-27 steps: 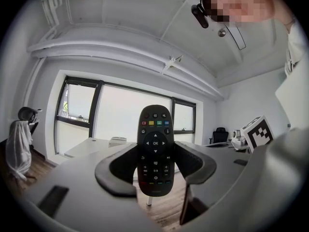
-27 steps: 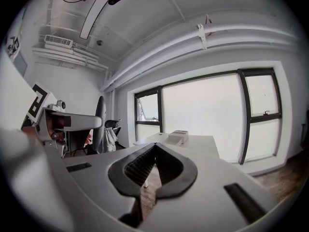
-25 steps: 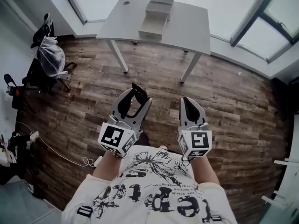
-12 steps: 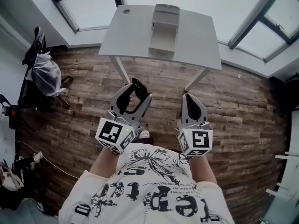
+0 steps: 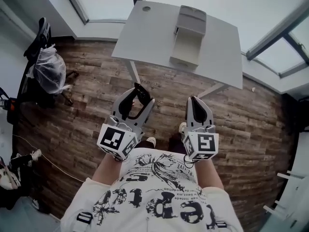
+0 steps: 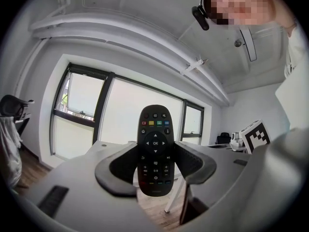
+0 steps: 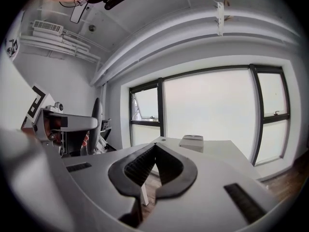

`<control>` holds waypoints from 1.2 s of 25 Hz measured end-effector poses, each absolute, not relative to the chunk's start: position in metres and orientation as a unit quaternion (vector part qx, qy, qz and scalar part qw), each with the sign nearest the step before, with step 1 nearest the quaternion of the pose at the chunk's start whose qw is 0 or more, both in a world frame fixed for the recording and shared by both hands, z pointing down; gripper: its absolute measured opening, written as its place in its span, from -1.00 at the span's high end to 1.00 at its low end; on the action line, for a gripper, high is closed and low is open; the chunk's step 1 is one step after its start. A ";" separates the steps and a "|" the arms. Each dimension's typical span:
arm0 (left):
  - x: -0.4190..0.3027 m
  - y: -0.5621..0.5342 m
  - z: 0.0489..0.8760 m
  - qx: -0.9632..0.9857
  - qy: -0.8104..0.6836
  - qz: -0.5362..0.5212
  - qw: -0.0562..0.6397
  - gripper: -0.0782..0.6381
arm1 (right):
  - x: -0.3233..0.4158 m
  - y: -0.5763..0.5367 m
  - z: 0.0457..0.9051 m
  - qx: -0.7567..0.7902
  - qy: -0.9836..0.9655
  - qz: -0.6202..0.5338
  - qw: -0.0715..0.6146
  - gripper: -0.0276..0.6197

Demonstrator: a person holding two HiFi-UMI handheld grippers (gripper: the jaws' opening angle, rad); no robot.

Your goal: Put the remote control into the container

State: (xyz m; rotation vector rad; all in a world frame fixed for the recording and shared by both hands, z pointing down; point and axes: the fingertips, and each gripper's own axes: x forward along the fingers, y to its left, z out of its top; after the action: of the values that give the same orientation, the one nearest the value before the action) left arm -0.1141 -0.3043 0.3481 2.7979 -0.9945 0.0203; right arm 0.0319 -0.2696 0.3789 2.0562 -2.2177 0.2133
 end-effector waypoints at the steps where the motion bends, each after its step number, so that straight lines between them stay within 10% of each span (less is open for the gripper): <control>1: -0.113 -0.312 0.349 0.936 -0.340 0.007 0.087 0.09 | 0.034 -0.279 0.380 0.673 -0.734 0.071 0.055 0.91; 30: 0.144 -0.467 0.367 0.893 -0.438 0.051 0.091 0.09 | 0.289 -0.459 0.387 0.586 -0.804 0.082 0.059 0.91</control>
State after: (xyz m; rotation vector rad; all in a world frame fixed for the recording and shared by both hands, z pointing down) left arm 0.1443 -0.4669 0.3667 2.6524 -1.3018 0.1524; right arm 0.2891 -0.4595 0.3874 1.7751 -2.4338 0.2493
